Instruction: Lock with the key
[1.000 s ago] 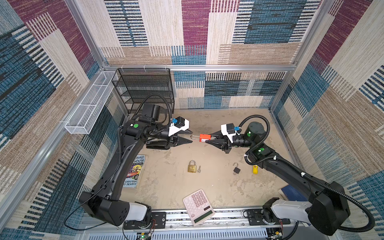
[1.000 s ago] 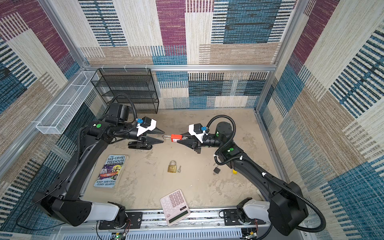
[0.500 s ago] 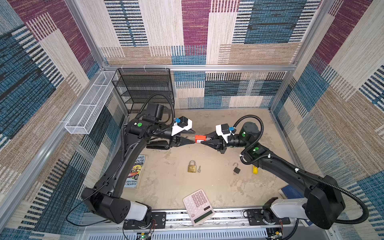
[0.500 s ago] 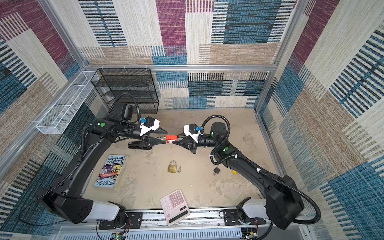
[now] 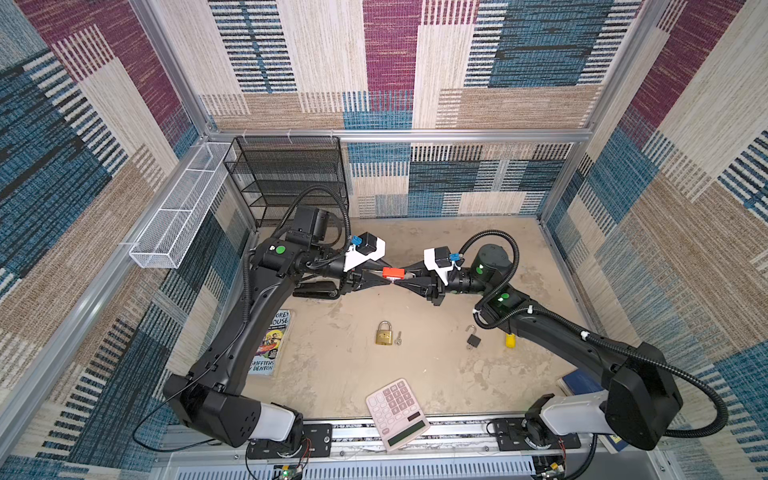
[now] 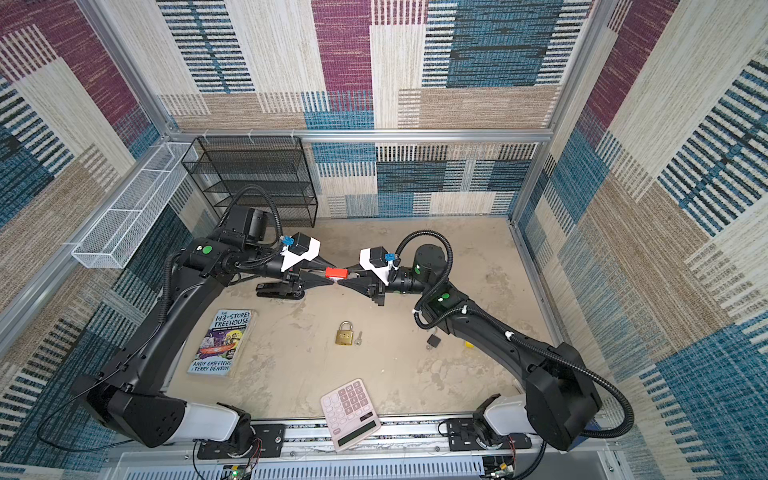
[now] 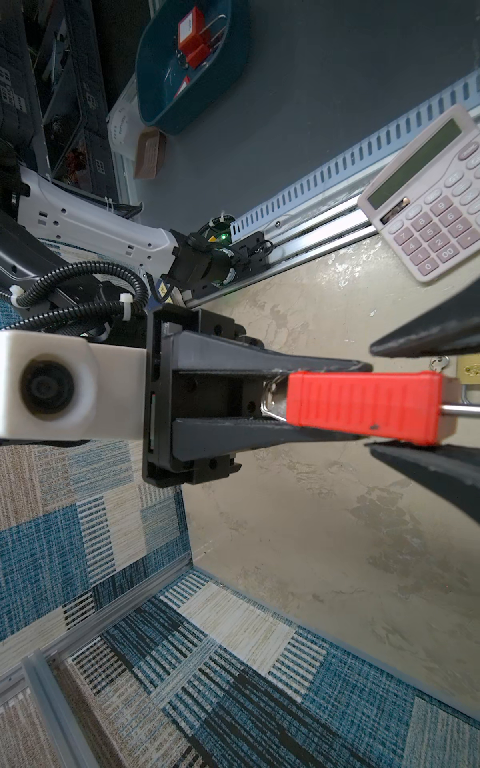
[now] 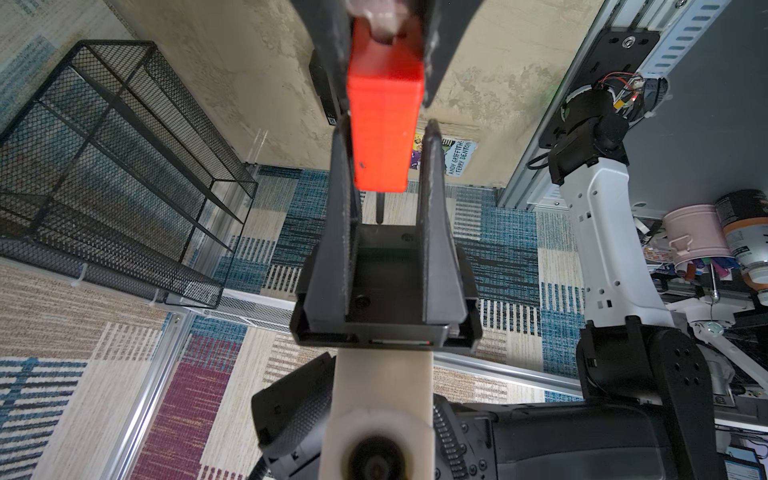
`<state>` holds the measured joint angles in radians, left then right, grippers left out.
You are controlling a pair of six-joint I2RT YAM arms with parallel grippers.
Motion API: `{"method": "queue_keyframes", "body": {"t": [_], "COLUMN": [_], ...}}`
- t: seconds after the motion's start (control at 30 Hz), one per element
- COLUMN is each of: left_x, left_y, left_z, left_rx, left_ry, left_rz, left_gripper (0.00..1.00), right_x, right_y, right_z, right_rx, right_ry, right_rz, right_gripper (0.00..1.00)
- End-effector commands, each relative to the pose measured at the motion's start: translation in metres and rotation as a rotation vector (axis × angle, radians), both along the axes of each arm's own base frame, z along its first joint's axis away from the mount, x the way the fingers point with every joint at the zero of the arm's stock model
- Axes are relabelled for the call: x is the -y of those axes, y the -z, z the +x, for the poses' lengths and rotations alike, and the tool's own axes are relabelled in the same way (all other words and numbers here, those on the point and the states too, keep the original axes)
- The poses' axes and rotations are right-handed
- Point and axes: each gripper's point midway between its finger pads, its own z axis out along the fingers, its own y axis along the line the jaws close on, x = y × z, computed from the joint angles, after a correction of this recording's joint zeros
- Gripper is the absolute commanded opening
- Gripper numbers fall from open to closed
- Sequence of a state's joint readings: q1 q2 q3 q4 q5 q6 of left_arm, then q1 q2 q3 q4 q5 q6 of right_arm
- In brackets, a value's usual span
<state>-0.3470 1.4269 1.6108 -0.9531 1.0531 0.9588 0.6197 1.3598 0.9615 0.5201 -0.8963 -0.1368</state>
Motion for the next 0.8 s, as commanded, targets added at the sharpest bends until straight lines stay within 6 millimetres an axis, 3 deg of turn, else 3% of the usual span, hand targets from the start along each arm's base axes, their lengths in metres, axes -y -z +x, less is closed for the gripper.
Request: {"method": "queue_keyframes", "body": {"t": [0.0,0.3,0.57,0.67,0.77], "left_x": [0.002,0.002,0.0,-0.002,-0.004], "left_y": [-0.004,-0.004,-0.003,-0.002,-0.002], "left_z": [-0.002,-0.002,-0.001,0.0,0.0], "left_rx": [-0.013,-0.011,0.016,0.039,0.055], "left_ry": [0.014,0.014,-0.001,-0.011,-0.019], "left_rz": [-0.023,-0.022,-0.005,0.007,0.015], "left_gripper": [0.31,0.0,0.0,0.0,0.0], "right_x": [-0.002,-0.003,-0.002,0.0,0.007], "right_y": [-0.011,-0.01,-0.003,0.001,0.003], "right_z": [0.001,-0.001,-0.001,0.001,0.001], "right_rx": [0.048,0.05,0.036,0.032,0.014], "right_ry": [0.009,0.002,0.005,0.032,0.051], "right_rz": [0.032,0.027,-0.004,-0.019,-0.027], "right_gripper": [0.02,0.09,0.58,0.67,0.7]}}
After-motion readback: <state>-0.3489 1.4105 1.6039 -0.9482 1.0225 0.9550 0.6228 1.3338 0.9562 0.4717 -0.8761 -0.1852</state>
